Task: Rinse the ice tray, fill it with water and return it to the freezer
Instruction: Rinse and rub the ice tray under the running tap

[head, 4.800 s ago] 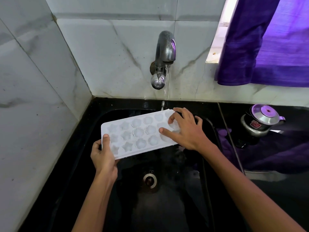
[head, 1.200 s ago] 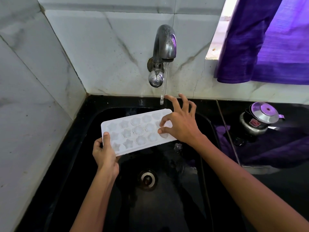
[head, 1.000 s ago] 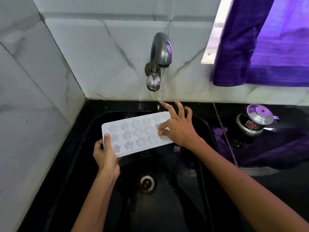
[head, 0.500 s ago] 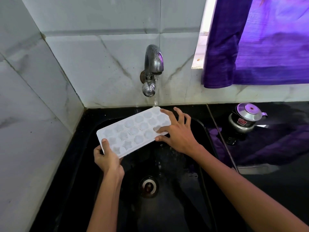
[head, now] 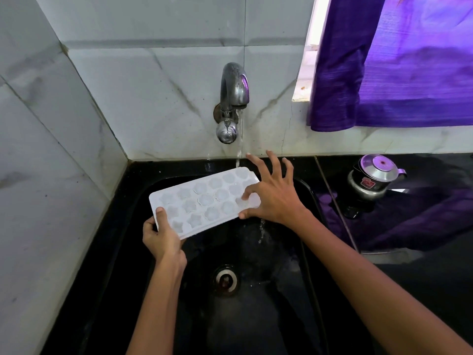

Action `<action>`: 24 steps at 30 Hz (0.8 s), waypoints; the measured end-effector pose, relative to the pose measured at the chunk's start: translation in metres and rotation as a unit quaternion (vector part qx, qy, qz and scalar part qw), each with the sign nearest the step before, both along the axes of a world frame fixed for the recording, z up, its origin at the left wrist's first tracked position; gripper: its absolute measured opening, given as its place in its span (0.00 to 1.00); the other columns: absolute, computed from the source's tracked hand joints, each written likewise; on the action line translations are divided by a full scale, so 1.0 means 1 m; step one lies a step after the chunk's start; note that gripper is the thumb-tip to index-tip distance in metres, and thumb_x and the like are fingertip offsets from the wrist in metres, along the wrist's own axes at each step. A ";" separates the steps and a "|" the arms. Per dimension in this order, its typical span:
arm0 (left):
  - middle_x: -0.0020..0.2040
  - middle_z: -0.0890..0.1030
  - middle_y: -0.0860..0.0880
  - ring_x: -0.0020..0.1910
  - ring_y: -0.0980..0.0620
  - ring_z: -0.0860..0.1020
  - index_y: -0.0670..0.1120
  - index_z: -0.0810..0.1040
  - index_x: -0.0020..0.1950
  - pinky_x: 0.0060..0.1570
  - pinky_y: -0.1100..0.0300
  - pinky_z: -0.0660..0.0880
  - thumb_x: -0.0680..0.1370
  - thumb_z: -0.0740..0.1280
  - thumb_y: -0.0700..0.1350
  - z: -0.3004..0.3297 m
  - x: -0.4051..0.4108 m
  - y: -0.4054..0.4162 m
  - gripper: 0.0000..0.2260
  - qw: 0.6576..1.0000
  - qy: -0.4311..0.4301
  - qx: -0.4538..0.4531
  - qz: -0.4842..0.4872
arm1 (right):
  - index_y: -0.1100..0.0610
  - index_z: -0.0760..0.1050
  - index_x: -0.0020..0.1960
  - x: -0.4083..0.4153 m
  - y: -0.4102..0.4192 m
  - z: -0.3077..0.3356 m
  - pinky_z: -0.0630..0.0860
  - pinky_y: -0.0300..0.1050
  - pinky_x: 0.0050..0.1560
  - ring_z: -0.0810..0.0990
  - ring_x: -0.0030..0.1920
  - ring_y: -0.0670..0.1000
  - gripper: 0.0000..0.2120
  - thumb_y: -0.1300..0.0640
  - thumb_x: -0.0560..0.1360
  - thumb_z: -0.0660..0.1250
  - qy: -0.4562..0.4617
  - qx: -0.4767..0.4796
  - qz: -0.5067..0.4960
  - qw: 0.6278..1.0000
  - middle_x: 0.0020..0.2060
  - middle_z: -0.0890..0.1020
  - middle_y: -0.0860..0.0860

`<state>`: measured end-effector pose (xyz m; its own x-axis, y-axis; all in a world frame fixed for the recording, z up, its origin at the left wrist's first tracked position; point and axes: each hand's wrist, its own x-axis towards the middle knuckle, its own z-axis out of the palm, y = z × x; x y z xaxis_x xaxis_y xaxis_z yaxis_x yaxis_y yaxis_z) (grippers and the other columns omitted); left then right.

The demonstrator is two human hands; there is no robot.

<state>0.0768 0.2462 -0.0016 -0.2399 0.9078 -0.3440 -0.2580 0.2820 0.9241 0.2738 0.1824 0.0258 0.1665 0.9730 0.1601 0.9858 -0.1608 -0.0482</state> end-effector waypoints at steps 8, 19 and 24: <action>0.42 0.79 0.51 0.40 0.52 0.80 0.50 0.71 0.42 0.38 0.54 0.78 0.79 0.63 0.50 0.000 0.003 0.003 0.08 1.000 -0.001 0.007 -0.007 | 0.43 0.82 0.52 -0.002 -0.003 0.003 0.34 0.63 0.71 0.32 0.74 0.58 0.15 0.38 0.70 0.68 0.043 -0.052 0.016 0.998 0.77 0.43 0.45; 0.42 0.79 0.50 0.40 0.52 0.79 0.46 0.71 0.49 0.38 0.53 0.79 0.79 0.63 0.51 0.000 0.006 0.000 0.09 1.000 0.000 -0.008 -0.015 | 0.42 0.79 0.54 0.000 -0.009 0.009 0.32 0.64 0.70 0.31 0.74 0.59 0.14 0.38 0.74 0.64 0.028 -0.087 0.028 0.995 0.77 0.42 0.46; 0.43 0.79 0.50 0.40 0.51 0.79 0.44 0.70 0.53 0.39 0.53 0.79 0.80 0.63 0.50 0.001 0.006 -0.001 0.10 1.000 0.001 -0.012 -0.020 | 0.42 0.78 0.56 -0.002 -0.010 0.012 0.31 0.64 0.69 0.34 0.75 0.60 0.16 0.37 0.76 0.59 -0.034 -0.083 0.051 0.995 0.77 0.47 0.48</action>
